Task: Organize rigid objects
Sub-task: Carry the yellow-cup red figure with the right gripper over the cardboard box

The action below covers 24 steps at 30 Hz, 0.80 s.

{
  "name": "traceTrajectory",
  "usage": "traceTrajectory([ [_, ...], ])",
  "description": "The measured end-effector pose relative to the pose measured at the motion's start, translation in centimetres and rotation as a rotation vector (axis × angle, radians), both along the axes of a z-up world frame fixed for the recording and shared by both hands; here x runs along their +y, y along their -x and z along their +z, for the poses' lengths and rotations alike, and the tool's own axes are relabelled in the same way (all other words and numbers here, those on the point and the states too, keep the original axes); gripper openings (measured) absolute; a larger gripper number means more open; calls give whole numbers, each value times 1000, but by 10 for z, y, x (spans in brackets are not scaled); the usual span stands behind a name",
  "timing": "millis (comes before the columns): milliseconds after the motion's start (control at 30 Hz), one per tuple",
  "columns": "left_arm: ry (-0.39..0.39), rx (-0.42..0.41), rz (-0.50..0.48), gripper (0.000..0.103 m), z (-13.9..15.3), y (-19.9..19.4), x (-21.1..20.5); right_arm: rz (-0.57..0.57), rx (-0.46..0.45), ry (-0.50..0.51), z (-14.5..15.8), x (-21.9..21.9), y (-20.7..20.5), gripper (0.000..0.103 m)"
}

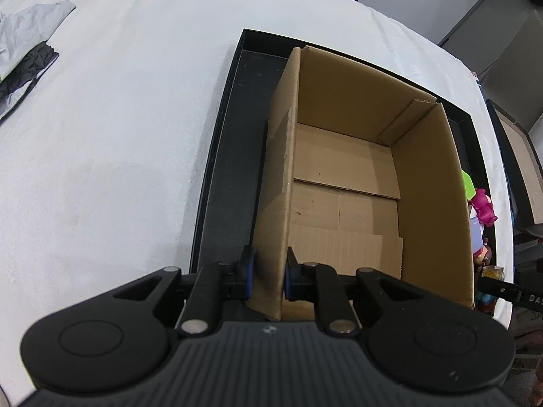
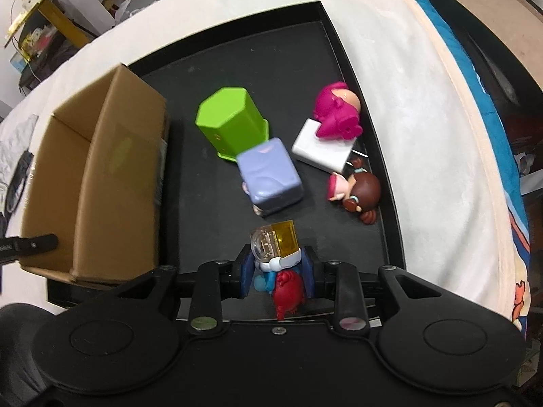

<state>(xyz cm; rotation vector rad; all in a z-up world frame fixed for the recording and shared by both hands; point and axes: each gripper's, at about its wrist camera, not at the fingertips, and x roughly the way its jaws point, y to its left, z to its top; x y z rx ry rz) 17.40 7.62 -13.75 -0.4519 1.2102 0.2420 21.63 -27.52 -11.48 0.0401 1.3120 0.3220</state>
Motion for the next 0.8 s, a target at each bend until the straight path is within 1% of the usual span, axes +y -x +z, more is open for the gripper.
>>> traceTrajectory([
  [200,-1,5,-23,16,-2,-6,-6,3,-1,-27,21,13,-2,29],
  [333,15,1,-33,16,-3,-8,-6,3,-8,-35,32,24,-4,29],
  [567,28,-4,-42,16,-7,-11,-5,11,-38,-48,52,48,-10,29],
  [800,36,-5,-46,17,-4,-5,-5,28,-66,-79,68,71,-16,29],
])
